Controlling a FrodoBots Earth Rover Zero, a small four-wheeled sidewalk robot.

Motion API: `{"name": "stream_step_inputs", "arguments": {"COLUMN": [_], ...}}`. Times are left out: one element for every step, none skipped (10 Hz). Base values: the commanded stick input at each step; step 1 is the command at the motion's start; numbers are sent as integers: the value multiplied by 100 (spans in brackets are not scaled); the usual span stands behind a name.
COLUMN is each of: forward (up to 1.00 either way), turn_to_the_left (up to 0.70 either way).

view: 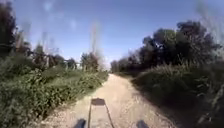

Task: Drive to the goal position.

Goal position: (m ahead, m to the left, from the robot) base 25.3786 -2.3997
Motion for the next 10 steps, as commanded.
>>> {"name": "stream_step_inputs", "arguments": {"forward": [70, 70, 70, 70, 70, 70, 70, 70, 70, 70], "turn_to_the_left": [0, 0, -2, -8, -13, -19, -24, -25, -20, -15]}}
